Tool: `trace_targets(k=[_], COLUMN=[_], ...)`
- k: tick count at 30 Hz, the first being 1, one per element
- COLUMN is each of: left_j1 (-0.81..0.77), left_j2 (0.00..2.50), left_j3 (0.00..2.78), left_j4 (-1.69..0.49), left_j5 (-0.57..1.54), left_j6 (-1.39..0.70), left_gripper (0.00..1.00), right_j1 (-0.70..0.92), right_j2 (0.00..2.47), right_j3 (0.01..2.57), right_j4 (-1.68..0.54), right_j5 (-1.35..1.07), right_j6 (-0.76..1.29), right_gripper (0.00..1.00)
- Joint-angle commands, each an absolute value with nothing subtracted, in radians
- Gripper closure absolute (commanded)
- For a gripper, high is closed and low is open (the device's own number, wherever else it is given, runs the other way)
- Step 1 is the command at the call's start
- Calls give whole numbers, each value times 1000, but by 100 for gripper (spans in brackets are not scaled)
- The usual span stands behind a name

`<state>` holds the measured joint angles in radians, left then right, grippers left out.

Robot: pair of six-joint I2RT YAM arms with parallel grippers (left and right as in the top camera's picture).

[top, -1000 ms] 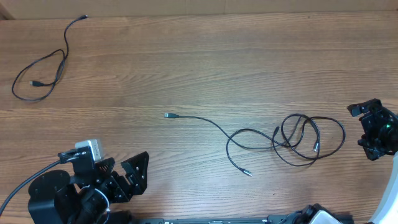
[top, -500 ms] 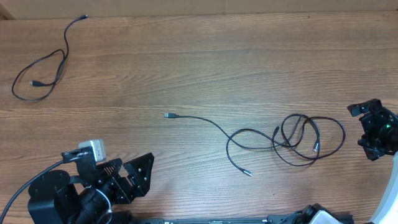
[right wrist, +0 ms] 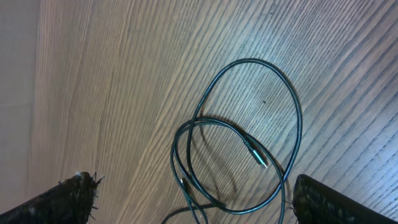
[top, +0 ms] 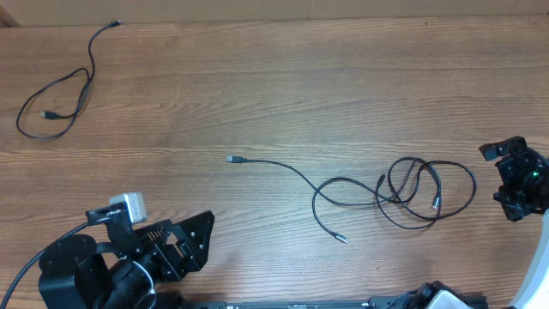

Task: Untangle cables
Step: 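Move the left gripper toward the cable loops at table center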

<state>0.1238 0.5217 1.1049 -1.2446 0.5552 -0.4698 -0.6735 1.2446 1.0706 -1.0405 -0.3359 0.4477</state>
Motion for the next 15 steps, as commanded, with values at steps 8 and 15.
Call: trace_targets(k=[8,15], left_j1=[115,115], left_j2=[523,535], left_j3=[1101,1021], left_j4=[-1236,-1123], left_j5=[577,574], left_j6=[-499,-545], left_gripper=[0,0], right_j1=[-673,-673], right_j2=[1246,1246], right_j3=[1086,1086], right_j4=[-1035,-1035], right_j5=[-341,-341], right_j6=[437,437], right_gripper=[0,0])
